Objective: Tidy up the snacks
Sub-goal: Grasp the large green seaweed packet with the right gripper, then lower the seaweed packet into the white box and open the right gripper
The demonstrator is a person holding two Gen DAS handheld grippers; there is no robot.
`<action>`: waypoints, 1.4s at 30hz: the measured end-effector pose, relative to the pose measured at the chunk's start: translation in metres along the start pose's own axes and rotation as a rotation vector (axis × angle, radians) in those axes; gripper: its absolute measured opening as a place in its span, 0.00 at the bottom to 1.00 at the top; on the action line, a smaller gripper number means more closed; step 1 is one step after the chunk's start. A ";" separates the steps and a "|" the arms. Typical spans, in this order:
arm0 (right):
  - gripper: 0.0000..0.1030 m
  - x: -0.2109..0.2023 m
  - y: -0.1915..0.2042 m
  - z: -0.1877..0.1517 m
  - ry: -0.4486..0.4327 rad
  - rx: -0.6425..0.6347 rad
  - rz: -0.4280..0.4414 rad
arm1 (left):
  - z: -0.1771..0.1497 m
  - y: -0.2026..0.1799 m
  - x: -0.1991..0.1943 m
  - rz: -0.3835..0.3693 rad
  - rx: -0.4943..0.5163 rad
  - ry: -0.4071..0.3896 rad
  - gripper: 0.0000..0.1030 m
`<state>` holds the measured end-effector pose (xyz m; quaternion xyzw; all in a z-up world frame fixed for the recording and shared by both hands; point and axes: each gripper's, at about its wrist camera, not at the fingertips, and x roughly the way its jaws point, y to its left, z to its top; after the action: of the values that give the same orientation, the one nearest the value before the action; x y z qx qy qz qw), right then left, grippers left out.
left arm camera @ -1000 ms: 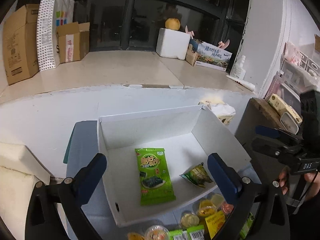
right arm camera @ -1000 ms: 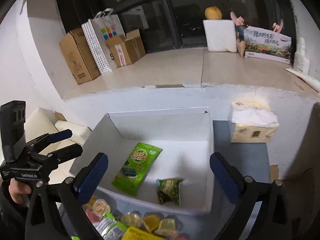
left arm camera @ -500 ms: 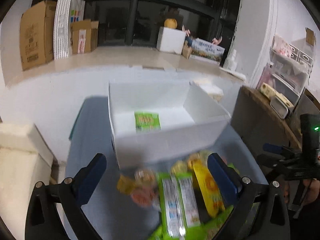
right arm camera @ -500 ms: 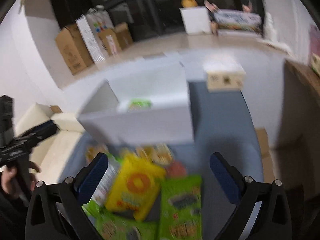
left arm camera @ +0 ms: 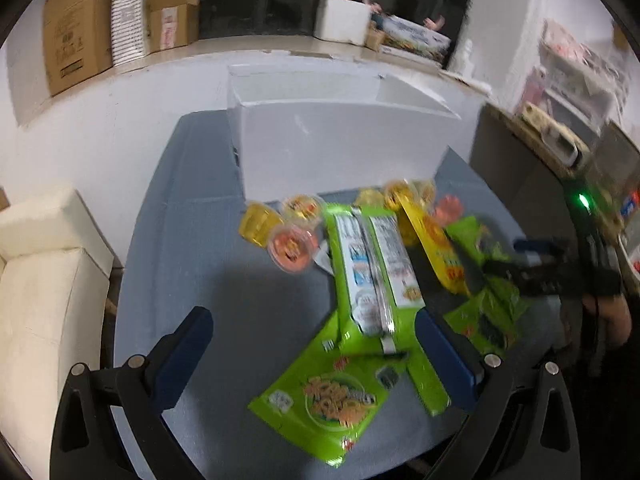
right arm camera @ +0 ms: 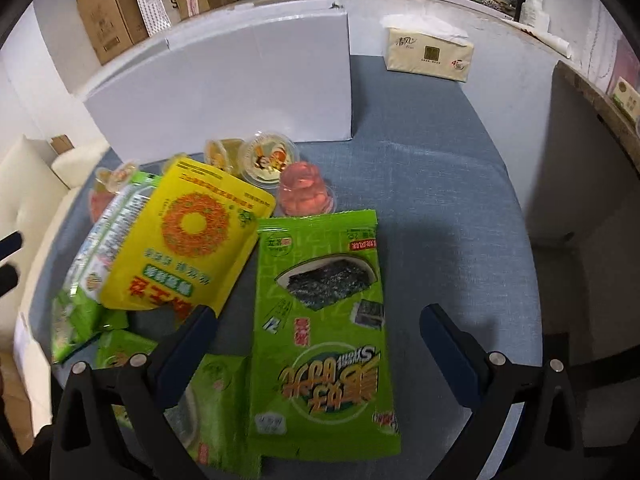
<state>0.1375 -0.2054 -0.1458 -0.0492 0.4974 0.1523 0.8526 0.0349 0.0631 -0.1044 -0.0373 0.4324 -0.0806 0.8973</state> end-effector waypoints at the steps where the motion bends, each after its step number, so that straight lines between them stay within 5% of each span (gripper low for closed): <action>1: 1.00 0.004 0.000 0.001 0.005 -0.004 -0.007 | -0.002 -0.002 0.001 0.000 0.010 0.002 1.00; 3: 1.00 0.014 0.002 0.002 0.027 -0.009 -0.008 | -0.006 -0.006 0.004 0.001 0.027 0.016 1.00; 6: 0.73 0.020 0.002 0.004 0.038 -0.016 -0.025 | -0.012 -0.008 0.006 0.009 0.050 0.031 1.00; 10: 0.63 0.016 -0.002 0.005 0.018 -0.031 -0.055 | -0.017 -0.008 0.009 -0.005 0.089 0.050 1.00; 21: 0.62 -0.020 -0.035 0.000 -0.070 0.057 0.024 | -0.022 -0.017 0.043 -0.165 0.371 0.188 1.00; 26: 0.62 -0.029 -0.032 -0.005 -0.089 0.067 0.041 | -0.031 -0.027 0.064 -0.174 0.475 0.229 0.99; 28: 0.62 -0.029 -0.032 -0.003 -0.096 0.063 0.049 | -0.030 -0.026 0.064 -0.183 0.474 0.219 0.96; 30: 0.62 -0.029 -0.032 -0.004 -0.099 0.065 0.047 | -0.026 -0.023 0.058 -0.181 0.452 0.196 0.68; 37: 0.62 -0.034 -0.026 -0.005 -0.107 0.057 0.070 | -0.027 -0.004 0.040 -0.200 0.390 0.199 0.64; 42: 0.62 -0.037 -0.014 -0.004 -0.118 0.032 0.112 | -0.037 -0.010 0.004 -0.315 0.398 0.183 0.64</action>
<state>0.1212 -0.2278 -0.1166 0.0015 0.4505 0.1946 0.8713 0.0070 0.0523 -0.1295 0.0804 0.4762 -0.3056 0.8206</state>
